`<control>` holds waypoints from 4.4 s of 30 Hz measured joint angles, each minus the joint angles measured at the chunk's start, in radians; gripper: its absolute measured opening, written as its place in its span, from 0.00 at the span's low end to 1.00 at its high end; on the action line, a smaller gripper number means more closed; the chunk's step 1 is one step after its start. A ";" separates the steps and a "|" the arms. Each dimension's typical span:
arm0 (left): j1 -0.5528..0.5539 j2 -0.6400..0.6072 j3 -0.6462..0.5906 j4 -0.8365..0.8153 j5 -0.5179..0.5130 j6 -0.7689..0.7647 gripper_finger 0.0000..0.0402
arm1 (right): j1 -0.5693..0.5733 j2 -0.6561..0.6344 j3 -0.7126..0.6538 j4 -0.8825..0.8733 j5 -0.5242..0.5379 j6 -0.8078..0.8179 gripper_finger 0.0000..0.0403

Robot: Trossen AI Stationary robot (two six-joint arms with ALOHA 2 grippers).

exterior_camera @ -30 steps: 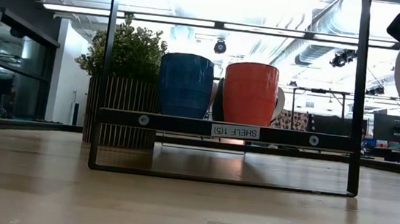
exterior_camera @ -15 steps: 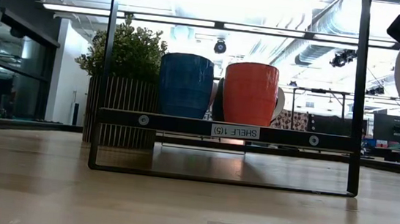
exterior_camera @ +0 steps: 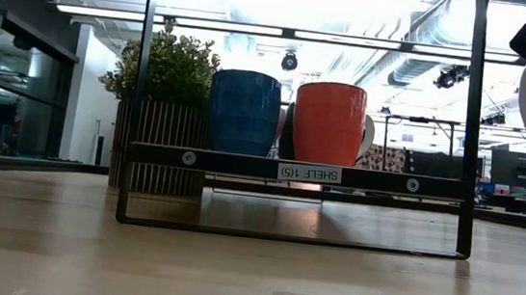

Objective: Place coffee mugs
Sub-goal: Put the light blue mug on the shelf

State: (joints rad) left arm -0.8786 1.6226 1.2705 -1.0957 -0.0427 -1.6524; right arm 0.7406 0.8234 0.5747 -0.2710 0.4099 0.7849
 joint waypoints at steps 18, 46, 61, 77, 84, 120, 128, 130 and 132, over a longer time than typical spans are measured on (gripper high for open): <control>0.062 0.005 -0.063 0.063 0.006 0.096 0.49 | 0.000 0.000 0.000 -0.003 0.000 0.000 0.18; 0.080 0.087 -0.063 0.034 0.006 0.145 0.36 | 0.000 0.000 0.000 -0.011 -0.001 0.000 0.18; 0.090 0.043 -0.047 -0.009 0.015 0.195 0.01 | 0.000 0.000 0.000 -0.034 -0.002 0.000 0.18; 0.281 -0.140 0.212 -0.327 -0.004 0.442 0.01 | 0.000 0.000 0.000 -0.037 -0.002 0.000 0.18; 0.435 -0.111 0.311 -0.332 -0.058 0.682 0.01 | 0.000 0.000 0.000 -0.036 -0.002 0.000 0.18; 0.594 0.317 0.536 -0.057 0.011 1.167 0.01 | 0.000 0.000 0.000 -0.039 -0.001 0.001 0.18; 0.595 0.355 0.535 -0.058 0.010 1.186 0.01 | 0.000 0.000 0.000 -0.039 -0.001 0.001 0.18; 0.595 0.353 0.535 -0.055 0.010 1.195 0.01 | 0.000 0.000 0.000 -0.039 -0.001 0.001 0.18; 0.595 0.353 0.535 -0.057 0.009 1.200 0.01 | 0.000 0.000 0.000 -0.039 -0.001 0.001 0.18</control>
State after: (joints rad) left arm -0.2836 1.9759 1.8053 -1.1532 -0.0334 -0.4521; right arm 0.7406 0.8230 0.5747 -0.3103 0.4085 0.7854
